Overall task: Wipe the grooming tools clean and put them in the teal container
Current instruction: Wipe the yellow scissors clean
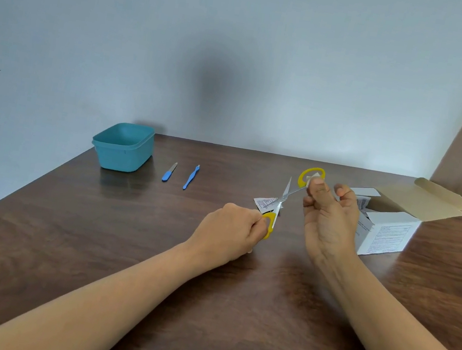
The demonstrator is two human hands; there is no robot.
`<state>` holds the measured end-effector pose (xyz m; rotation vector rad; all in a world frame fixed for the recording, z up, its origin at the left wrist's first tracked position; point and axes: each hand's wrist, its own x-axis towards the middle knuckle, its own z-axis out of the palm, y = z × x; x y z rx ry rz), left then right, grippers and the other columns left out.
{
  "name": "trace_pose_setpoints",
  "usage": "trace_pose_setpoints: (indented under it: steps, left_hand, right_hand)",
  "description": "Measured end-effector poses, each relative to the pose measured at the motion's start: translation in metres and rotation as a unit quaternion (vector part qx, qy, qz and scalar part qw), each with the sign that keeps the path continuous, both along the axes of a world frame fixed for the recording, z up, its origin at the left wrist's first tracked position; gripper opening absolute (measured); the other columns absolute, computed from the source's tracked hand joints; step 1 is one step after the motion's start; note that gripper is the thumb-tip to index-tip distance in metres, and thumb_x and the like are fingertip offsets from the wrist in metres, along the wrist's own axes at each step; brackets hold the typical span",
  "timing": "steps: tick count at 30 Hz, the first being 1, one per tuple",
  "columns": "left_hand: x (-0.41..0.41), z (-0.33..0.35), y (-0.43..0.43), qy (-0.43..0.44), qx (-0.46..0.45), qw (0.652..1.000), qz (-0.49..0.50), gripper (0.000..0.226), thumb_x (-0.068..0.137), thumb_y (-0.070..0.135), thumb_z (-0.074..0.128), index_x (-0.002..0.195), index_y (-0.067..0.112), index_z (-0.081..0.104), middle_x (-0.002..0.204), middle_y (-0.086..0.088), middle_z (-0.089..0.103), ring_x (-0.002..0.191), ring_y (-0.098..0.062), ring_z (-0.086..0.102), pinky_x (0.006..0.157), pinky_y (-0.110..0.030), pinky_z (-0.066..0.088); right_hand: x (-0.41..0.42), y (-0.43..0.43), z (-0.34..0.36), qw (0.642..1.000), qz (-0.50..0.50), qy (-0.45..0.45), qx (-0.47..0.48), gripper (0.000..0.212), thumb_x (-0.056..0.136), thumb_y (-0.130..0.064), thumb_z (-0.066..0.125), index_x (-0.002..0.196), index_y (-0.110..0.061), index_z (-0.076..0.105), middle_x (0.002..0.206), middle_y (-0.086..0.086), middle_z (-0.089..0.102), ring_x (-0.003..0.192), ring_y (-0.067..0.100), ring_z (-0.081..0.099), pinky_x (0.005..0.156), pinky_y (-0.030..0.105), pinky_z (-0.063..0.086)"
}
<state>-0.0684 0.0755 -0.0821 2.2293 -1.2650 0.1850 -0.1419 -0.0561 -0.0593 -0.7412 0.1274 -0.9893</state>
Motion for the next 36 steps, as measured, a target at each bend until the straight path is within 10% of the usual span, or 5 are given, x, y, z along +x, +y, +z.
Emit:
trace_pose_setpoints:
  steps: [11,24,36]
  left_hand:
    - [0.003,0.000,0.003,0.016,-0.010,1.000,-0.017,0.046,0.097,0.038,0.037,0.063,0.009,0.049,0.063,-0.005,0.065,0.065,-0.025,0.066,0.066,-0.041,0.054]
    - [0.012,0.006,0.007,0.162,-0.115,0.980,0.021,0.044,0.095,0.020,0.043,0.052,0.020,0.051,0.044,0.007,0.054,0.049,0.002,0.052,0.055,-0.008,0.038]
    - [0.014,0.007,0.007,0.193,-0.146,0.969,0.047,0.042,0.093,0.019,0.045,0.053,0.017,0.055,0.045,0.007,0.056,0.050,0.003,0.052,0.057,-0.006,0.037]
  right_hand:
    - [-0.001,-0.001,0.001,1.000,0.022,-0.006,-0.003,0.034,0.087,0.000,0.058,0.075,-0.022,0.035,0.075,0.004,0.046,0.065,0.007,0.053,0.053,0.015,0.041]
    - [0.001,0.014,-0.004,0.977,0.039,0.042,-0.206,0.044,0.082,0.019,0.055,0.079,-0.018,0.032,0.071,0.001,0.065,0.085,0.015,0.066,0.074,0.020,0.050]
    - [-0.002,0.007,-0.005,0.971,0.085,0.101,-0.200,0.041,0.074,0.003,0.067,0.077,-0.020,0.033,0.066,0.000,0.072,0.063,0.006,0.064,0.065,0.015,0.048]
